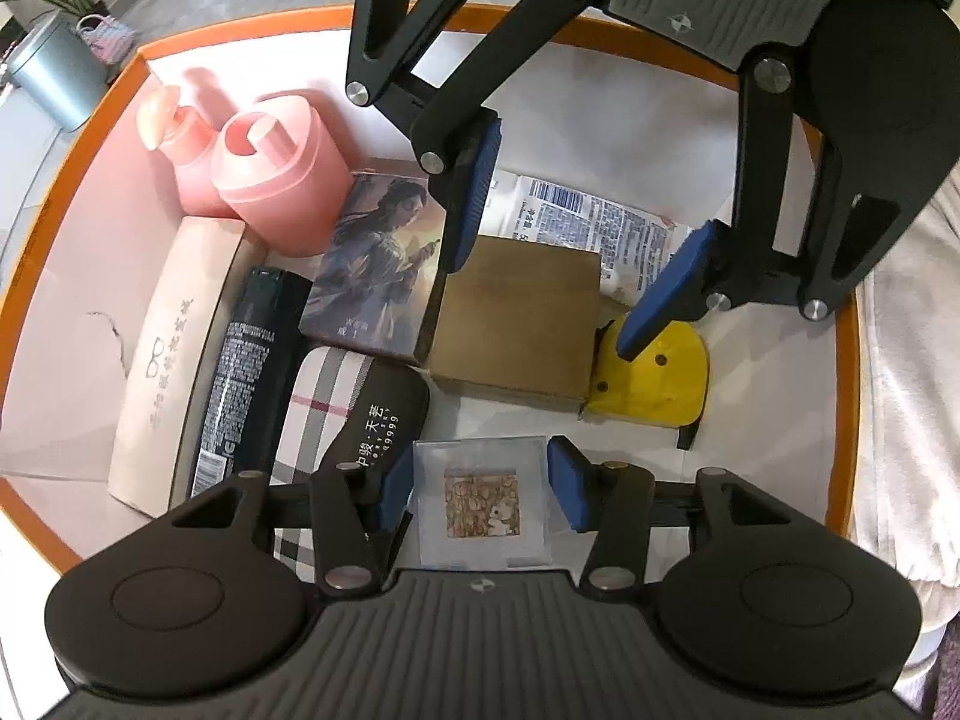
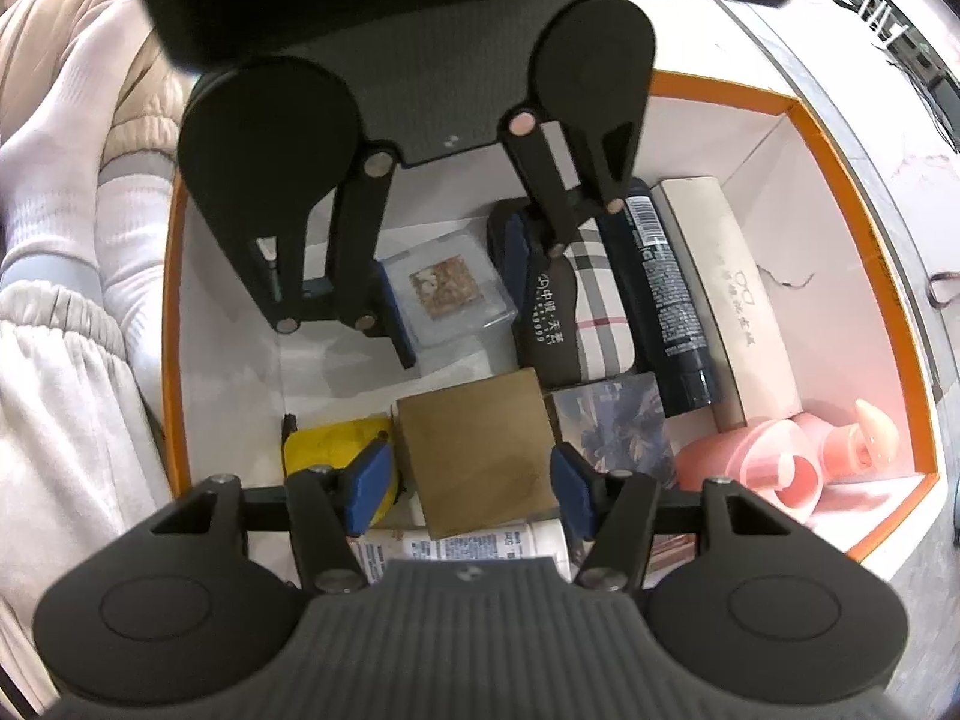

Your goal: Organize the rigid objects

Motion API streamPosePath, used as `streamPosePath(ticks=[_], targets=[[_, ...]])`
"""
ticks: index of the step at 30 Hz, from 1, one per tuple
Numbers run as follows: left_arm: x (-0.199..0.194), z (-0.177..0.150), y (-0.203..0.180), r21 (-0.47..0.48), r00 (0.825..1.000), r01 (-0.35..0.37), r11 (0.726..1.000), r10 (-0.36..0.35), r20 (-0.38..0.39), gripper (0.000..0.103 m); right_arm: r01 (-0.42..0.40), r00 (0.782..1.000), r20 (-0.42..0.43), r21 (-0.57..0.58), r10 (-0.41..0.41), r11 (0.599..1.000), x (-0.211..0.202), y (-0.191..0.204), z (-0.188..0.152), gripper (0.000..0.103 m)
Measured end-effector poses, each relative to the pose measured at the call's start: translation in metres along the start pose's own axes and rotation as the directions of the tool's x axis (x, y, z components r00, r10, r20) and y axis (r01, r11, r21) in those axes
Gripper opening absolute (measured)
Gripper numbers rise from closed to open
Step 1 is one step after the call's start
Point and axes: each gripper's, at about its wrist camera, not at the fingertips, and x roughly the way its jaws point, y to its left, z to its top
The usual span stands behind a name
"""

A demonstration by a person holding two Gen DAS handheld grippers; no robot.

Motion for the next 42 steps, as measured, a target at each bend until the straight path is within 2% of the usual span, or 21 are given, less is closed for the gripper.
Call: streamPosePath(ticks=[4,8,11,12,13,15,17,19,21,22,24,27,28,30,32,34,37,40,42], targets=[[-0.015,-0.003,-0.003,-0.038,0.999,-0.015,0.999,0.016,0.035,0.065,0.006,1.000,0.003,0.023,-0.006,1.000,-0.007,0.002,0.002,0.062],[-0.051,0.002,-0.014,-0.075,0.992,-0.032,0.997,0.041,0.116,0.071,0.019,1.000,0.019,0.066,-0.021,0.998,-0.030,0.004,0.003,0.064],[-0.082,0.000,-0.027,-0.119,0.977,-0.091,0.989,0.112,0.181,0.072,0.075,0.996,0.042,0.135,-0.081,0.988,-0.047,0.004,0.004,0.064],[-0.091,-0.002,-0.031,-0.149,0.972,-0.114,0.982,0.141,0.186,0.072,0.100,0.993,0.046,0.165,-0.109,0.981,-0.053,0.005,0.004,0.065],[-0.093,0.009,-0.030,-0.184,0.967,-0.141,0.973,0.175,0.183,0.072,0.125,0.989,0.049,0.203,-0.138,0.971,-0.060,0.006,0.005,0.064],[-0.106,0.004,-0.037,-0.264,0.949,-0.193,0.945,0.248,0.193,0.071,0.165,0.980,0.055,0.302,-0.190,0.939,-0.073,0.009,0.003,0.064],[-0.125,-0.003,-0.045,-0.327,0.931,-0.206,0.922,0.288,0.226,0.070,0.193,0.972,0.050,0.393,-0.231,0.899,-0.085,0.014,0.001,0.065],[-0.143,-0.011,-0.056,-0.392,0.909,-0.221,0.893,0.334,0.251,0.070,0.228,0.959,0.042,0.476,-0.281,0.849,-0.096,0.020,-0.001,0.065],[-0.167,-0.020,-0.069,-0.444,0.874,-0.244,0.862,0.394,0.284,0.070,0.248,0.945,0.035,0.574,-0.326,0.780,-0.109,0.028,-0.007,0.065],[-0.177,-0.024,-0.076,-0.471,0.850,-0.256,0.844,0.428,0.306,0.071,0.253,0.937,0.037,0.610,-0.346,0.751,-0.116,0.033,-0.010,0.065],[-0.191,-0.031,-0.087,-0.529,0.801,-0.280,0.801,0.499,0.332,0.073,0.265,0.916,0.046,0.675,-0.397,0.689,-0.125,0.047,-0.014,0.065],[-0.206,-0.041,-0.102,-0.625,0.743,-0.277,0.730,0.575,0.342,0.081,0.274,0.874,0.067,0.750,-0.481,0.602,-0.135,0.071,-0.018,0.069],[-0.212,-0.044,-0.108,-0.649,0.729,-0.278,0.708,0.596,0.337,0.083,0.279,0.859,0.067,0.770,-0.508,0.573,-0.139,0.080,-0.020,0.069],[-0.217,-0.049,-0.119,-0.697,0.694,-0.313,0.645,0.656,0.295,0.085,0.260,0.836,0.087,0.807,-0.542,0.531,-0.142,0.097,-0.022,0.069],[-0.216,-0.052,-0.127,-0.730,0.671,-0.344,0.590,0.698,0.249,0.085,0.269,0.806,0.088,0.826,-0.586,0.494,-0.144,0.115,-0.023,0.074],[-0.216,-0.059,-0.136,-0.746,0.647,-0.339,0.573,0.718,0.258,0.086,0.298,0.766,0.065,0.846,-0.640,0.443,-0.142,0.135,-0.023,0.074],[-0.213,-0.073,-0.149,-0.798,0.627,-0.304,0.520,0.740,0.243,0.089,0.299,0.730,0.069,0.862,-0.680,0.409,-0.138,0.161,-0.022,0.074],[-0.203,-0.084,-0.160,-0.834,0.616,-0.295,0.465,0.760,0.206,0.089,0.252,0.729,0.081,0.891,-0.679,0.378,-0.130,0.181,-0.024,0.074],[-0.199,-0.091,-0.167,-0.854,0.598,-0.298,0.426,0.781,0.180,0.089,0.233,0.730,0.080,0.905,-0.679,0.356,-0.126,0.188,-0.026,0.074]])
